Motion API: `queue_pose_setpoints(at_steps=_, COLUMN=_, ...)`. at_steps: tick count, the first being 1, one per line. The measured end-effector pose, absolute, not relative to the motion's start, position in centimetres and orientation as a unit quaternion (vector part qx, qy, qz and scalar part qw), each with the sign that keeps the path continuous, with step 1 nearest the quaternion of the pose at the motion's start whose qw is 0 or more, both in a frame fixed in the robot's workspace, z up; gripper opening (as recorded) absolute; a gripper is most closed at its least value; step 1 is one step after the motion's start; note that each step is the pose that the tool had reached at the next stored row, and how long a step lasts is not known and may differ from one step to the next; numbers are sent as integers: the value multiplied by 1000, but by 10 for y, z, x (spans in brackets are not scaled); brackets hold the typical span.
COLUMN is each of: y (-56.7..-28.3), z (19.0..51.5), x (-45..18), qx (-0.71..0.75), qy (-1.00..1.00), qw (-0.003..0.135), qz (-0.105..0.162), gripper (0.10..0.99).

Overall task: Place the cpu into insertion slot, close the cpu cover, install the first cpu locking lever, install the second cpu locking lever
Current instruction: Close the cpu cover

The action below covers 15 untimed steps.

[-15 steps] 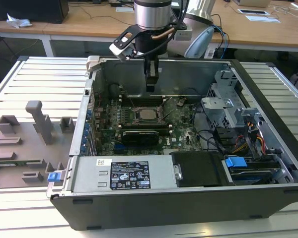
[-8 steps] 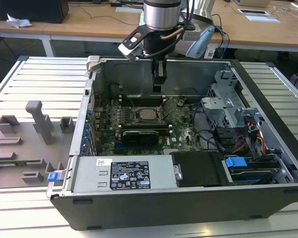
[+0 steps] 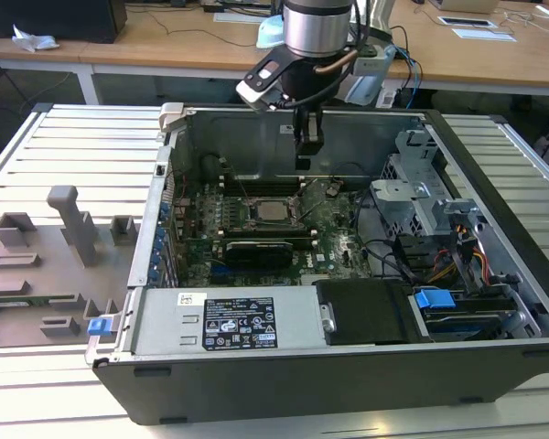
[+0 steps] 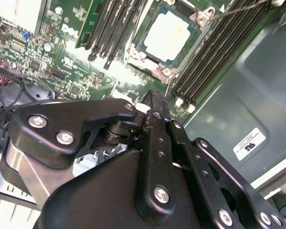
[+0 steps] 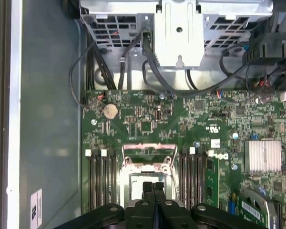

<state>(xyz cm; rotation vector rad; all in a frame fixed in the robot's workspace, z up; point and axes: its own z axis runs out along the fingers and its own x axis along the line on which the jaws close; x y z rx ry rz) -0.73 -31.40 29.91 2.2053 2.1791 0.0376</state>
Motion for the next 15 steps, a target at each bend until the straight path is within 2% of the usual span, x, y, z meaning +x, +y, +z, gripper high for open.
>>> queue_pose_setpoints(at_steps=15, y=-314, z=299, x=36, qx=711, qy=703, qw=20, qz=11, gripper=106)
